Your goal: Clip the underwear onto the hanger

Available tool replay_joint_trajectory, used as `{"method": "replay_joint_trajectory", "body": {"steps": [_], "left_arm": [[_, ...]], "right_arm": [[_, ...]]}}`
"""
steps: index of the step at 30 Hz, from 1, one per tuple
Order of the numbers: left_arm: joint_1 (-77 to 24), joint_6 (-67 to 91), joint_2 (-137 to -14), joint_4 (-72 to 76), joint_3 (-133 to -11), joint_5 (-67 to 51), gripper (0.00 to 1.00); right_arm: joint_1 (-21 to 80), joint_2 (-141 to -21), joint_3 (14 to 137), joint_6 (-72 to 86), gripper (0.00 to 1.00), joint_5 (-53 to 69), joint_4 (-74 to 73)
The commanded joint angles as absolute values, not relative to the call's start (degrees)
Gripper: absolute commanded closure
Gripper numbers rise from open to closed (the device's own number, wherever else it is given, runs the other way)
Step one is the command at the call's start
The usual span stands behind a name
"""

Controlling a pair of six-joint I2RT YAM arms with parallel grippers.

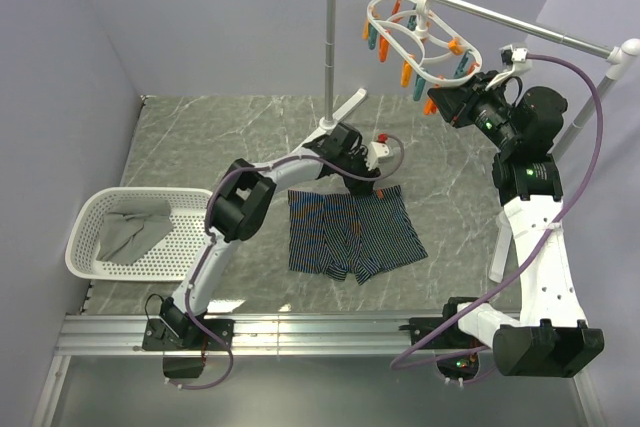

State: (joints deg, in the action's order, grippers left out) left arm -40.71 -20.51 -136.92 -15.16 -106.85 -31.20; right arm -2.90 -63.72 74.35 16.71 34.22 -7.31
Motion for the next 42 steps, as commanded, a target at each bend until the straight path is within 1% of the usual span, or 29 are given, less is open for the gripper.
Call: {"method": "replay_joint_trajectory", "body": {"steps": [1, 3, 5, 6, 9, 10, 11, 12, 14, 15, 16, 20, 21, 22, 23, 25, 26, 28, 29, 32, 42], "left_arm": [[-42.1, -23.03, -138.86, -20.12, -109.95, -29.53, 0.51], [-42.45, -23.73, -138.52, -21.62, -109.69, -29.62, 0.54], [-42.36, -23.47, -137.12, -18.74, -107.42, -30.32, 0.54], [-42.45, -23.55, -135.46, -17.59, -105.14, -30.67, 0.58], [-43.24, -24.34, -133.86, -16.79, -104.24, -31.81, 0.67], [-43.24, -24.17, -133.34, -16.61, -104.15, -32.25, 0.65], [-43.24, -21.99, -131.33, -14.35, -102.76, -32.95, 0.58], [-42.81, -20.67, -129.83, -13.2, -101.79, -33.92, 0.42], [-40.7, -14.79, -125.97, -8.64, -98.72, -36.29, 0.29], [-39.65, -12.76, -121.94, -5.66, -96.0, -36.73, 0.21], [-38.68, -11.35, -120.43, -6.15, -95.45, -37.17, 0.19], [-32.02, -13.34, -114.1, -14.57, -92.91, -39.37, 0.2], [-30.95, -15.53, -111.82, -16.68, -90.2, -40.51, 0.21], [-29.98, -18.43, -111.19, -22.62, -89.13, -41.04, 0.22], [-28.23, -25.94, -110.92, -26.76, -88.43, -41.74, 0.22], [-26.12, -33.19, -112.14, -34.68, -89.03, -44.19, 0.21], [-23.67, -39.05, -113.11, -41.07, -89.73, -45.17, 0.22], [-20.67, -44.96, -116.97, -47.26, -93.59, -46.4, 0.23], [-19.78, -45.52, -118.37, -51.03, -96.39, -46.49, 0.24], [-17.32, -45.71, -122.34, -53.69, -100.01, -46.76, 0.26], [-16.52, -38.59, -126.39, -50.54, -100.02, -40.52, 0.32]], "right_arm": [[-3.34, -63.9, 77.26, 16.87, 1.0, 35.16, -6.06], [-3.34, -63.9, 77.26, 16.87, 1.0, 35.24, -6.15], [-3.34, -63.9, 77.08, 16.96, 1.0, 35.33, -6.07], [-3.34, -63.81, 76.99, 17.14, 1.0, 35.33, -6.15], [-3.34, -63.64, 75.94, 18.1, 1.0, 35.51, -5.36], [-3.34, -63.63, 75.68, 18.37, 1.0, 35.51, -5.01], [-3.34, -63.72, 75.41, 18.63, 1.0, 35.68, -5.1], [-3.34, -63.63, 75.32, 18.63, 1.0, 35.68, -5.18], [-3.34, -63.46, 74.97, 18.28, 1.0, 35.68, -5.45], [-3.34, -63.37, 74.88, 18.19, 1.0, 35.68, -5.36], [-3.34, -63.28, 74.8, 18.28, 1.0, 35.77, -5.1], [-3.34, -63.28, 74.1, 18.89, 1.0, 36.56, -4.31], [-3.34, -63.11, 73.92, 18.81, 1.0, 36.74, -4.05], [-3.34, -63.19, 73.74, 18.81, 1.0, 37.26, -4.04], [-3.34, -63.28, 73.57, 18.81, 1.0, 37.44, -4.13], [-3.34, -63.46, 73.39, 18.81, 1.0, 37.88, -3.69], [-3.34, -63.37, 73.13, 18.81, 1.0, 38.4, -3.6], [-3.34, -63.11, 72.6, 18.9, 1.0, 38.41, -3.08], [-3.34, -63.11, 72.51, 18.72, 1.0, 38.41, -3.16], [-3.34, -62.67, 72.25, 18.55, 1.0, 38.5, -3.25], [-3.34, -62.14, 71.54, 18.81, 1.0, 38.67, -2.99]]}}
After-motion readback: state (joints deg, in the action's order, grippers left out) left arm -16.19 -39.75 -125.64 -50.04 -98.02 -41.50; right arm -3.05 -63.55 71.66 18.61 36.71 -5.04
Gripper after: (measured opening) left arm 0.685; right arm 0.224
